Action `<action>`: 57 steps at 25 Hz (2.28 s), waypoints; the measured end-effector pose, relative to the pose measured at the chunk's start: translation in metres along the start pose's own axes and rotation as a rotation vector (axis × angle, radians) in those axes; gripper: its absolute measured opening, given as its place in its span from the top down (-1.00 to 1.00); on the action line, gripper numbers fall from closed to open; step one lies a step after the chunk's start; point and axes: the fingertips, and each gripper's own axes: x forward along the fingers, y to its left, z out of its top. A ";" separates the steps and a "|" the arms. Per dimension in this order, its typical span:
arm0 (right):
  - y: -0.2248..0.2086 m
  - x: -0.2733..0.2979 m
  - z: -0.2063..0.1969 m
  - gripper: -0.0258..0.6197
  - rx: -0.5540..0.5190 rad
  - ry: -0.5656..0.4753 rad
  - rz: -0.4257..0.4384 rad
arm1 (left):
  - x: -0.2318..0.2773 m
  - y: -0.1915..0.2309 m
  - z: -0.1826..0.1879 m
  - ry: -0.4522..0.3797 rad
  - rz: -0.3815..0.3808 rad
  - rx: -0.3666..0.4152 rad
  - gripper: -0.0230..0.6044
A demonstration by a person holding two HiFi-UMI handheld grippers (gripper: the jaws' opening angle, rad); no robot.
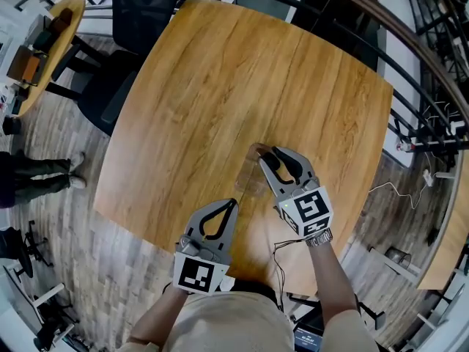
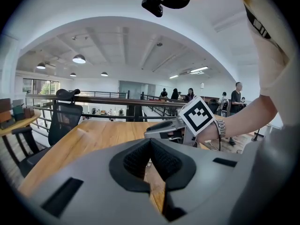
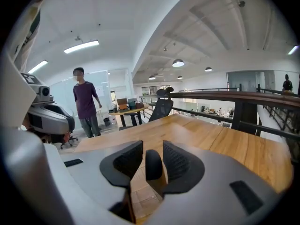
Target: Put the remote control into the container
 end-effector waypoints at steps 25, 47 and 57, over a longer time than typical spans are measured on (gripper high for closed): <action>0.128 -0.155 0.089 0.87 0.130 -0.254 -0.219 | -0.092 -0.018 0.093 -0.255 -0.049 -0.001 0.89; 0.215 -0.180 0.089 0.87 0.150 -0.281 -0.371 | -0.162 -0.027 0.089 -0.288 -0.170 0.025 0.89; 0.228 -0.181 0.095 0.87 0.130 -0.268 -0.391 | -0.173 -0.021 0.087 -0.298 -0.189 0.008 0.89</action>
